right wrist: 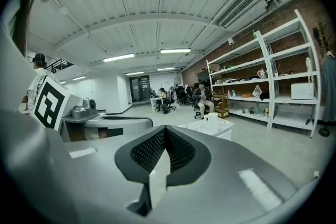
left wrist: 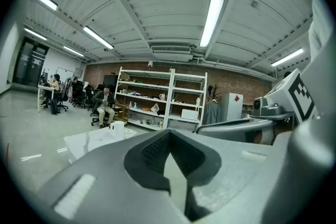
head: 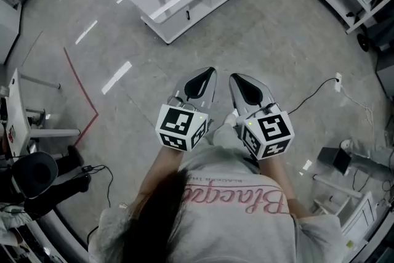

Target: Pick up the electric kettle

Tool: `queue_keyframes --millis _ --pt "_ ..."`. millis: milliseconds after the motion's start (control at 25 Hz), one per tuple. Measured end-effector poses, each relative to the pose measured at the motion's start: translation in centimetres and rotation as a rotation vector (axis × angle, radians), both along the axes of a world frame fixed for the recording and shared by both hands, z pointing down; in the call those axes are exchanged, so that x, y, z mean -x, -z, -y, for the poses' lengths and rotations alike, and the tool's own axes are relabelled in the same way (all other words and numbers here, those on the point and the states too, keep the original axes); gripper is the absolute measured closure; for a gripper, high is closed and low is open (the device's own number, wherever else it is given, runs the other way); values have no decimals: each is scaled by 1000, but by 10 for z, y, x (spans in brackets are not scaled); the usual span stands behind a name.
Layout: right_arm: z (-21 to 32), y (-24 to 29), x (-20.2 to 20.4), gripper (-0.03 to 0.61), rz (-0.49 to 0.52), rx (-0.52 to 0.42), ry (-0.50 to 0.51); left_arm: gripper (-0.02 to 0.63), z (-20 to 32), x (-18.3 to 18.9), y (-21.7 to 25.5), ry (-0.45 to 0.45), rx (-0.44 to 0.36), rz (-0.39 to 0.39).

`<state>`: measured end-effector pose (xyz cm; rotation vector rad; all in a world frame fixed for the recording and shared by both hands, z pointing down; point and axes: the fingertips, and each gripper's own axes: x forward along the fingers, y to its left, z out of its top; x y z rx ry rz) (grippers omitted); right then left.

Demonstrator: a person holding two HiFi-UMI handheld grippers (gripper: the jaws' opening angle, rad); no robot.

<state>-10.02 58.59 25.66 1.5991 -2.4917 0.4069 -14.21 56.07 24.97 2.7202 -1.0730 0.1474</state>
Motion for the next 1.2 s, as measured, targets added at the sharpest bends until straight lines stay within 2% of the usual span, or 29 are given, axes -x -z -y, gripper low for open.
queue_keyframes --millis 200,480,720,1200 --pt "32 1 -14 558 -61 -27 59 614 38 -21 8 20 -33 3" --pt "88 4 -55 558 -50 -22 101 614 90 -61 15 62 -57 -17" --pt "113 1 -81 557 -71 -24 134 614 114 -86 12 87 -65 -21" --pt "149 -4 -106 557 -41 -27 138 614 150 -105 3 117 -55 8"
